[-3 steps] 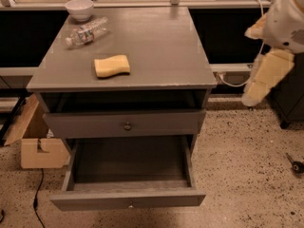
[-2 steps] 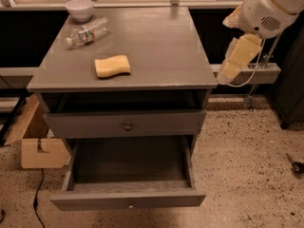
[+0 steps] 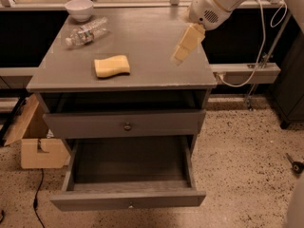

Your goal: Place sponge into middle drawer

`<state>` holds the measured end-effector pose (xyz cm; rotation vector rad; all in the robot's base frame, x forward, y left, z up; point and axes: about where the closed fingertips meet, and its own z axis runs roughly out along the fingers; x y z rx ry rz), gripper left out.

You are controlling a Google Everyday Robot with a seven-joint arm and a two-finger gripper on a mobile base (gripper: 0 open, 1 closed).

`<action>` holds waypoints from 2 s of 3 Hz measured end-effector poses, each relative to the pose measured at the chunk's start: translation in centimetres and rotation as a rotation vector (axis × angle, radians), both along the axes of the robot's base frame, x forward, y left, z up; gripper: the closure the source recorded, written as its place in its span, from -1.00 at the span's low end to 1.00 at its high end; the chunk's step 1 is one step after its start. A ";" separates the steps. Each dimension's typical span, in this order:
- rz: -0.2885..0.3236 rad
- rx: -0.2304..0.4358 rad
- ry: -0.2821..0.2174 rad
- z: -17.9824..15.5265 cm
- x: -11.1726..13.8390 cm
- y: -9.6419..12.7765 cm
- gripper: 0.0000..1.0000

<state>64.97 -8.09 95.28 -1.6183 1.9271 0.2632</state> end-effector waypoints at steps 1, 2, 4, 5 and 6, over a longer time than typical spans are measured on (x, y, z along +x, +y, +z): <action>-0.001 0.000 0.005 -0.4 0.2 0.2 -1.00; 0.075 0.032 0.013 -2.2 2.2 3.7 -1.00; 0.196 0.065 0.070 -6.5 6.0 11.2 -1.00; 0.254 0.037 0.117 -8.7 6.6 15.0 -1.00; 0.273 0.018 0.145 -10.1 6.8 16.7 -1.00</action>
Offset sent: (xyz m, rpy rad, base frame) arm 0.0573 0.0915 -0.0477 0.0892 0.0184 0.1998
